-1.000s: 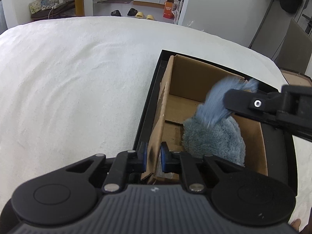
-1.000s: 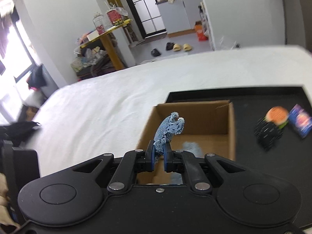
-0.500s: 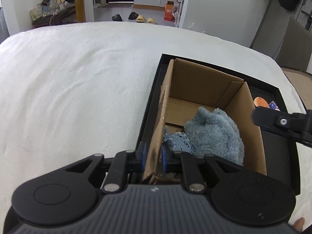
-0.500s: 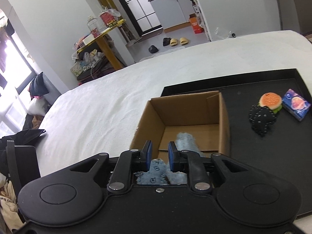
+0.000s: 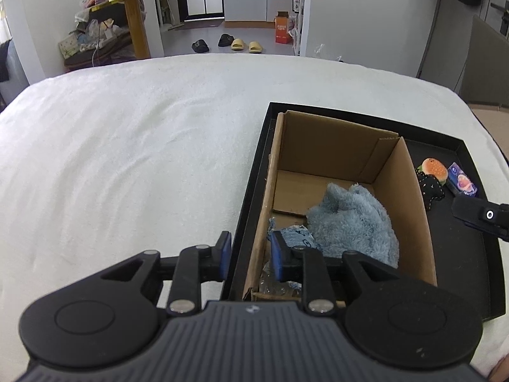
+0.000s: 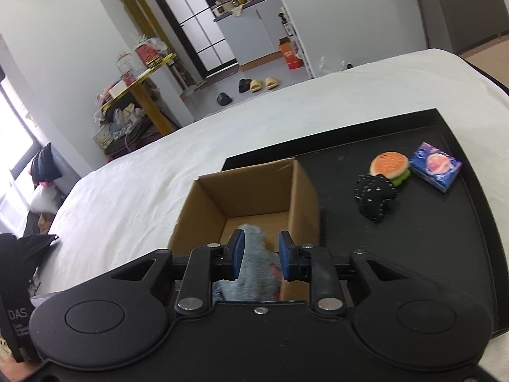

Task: Organize soft objects
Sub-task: 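Lower the denim plush into the box and open the right gripper, then reach the right gripper to the black star plush and grasp it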

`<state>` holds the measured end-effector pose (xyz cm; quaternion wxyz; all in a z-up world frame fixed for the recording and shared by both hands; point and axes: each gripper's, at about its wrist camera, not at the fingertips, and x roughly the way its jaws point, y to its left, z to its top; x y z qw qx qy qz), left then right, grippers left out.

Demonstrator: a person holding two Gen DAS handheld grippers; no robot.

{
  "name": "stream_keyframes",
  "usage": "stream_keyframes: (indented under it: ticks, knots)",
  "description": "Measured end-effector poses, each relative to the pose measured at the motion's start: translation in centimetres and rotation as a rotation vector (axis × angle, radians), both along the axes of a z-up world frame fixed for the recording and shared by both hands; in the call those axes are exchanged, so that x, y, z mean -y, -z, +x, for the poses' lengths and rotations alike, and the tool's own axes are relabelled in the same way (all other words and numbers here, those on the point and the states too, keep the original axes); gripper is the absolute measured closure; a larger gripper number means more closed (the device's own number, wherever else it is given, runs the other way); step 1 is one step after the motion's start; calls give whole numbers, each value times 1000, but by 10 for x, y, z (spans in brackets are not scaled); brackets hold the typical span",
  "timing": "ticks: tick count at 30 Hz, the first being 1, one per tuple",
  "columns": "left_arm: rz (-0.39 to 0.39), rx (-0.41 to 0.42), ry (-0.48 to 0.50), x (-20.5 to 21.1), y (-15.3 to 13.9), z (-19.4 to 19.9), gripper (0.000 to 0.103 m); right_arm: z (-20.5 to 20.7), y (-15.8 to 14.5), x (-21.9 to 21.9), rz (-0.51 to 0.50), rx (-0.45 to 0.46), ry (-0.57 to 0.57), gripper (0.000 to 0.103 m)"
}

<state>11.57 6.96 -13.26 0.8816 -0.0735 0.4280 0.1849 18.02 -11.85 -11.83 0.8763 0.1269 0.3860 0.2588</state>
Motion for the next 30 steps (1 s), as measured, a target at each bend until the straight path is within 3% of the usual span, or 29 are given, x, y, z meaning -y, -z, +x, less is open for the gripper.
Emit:
stream_keyframes:
  ticks: [8,12,23,30]
  knots:
    - [61,-23,1,10,-1,8,73,12,15,24,17,-15,53,77]
    - [87,-32,0,12,-1,12,62,22,26,34,22,-9,105,55]
    - [175,-57,-11,20,-2,26,54,54,72,47,130,-63,223,55]
    - [259,-91,0,30,4,40,49,70,96,49,122,-77,279,54]
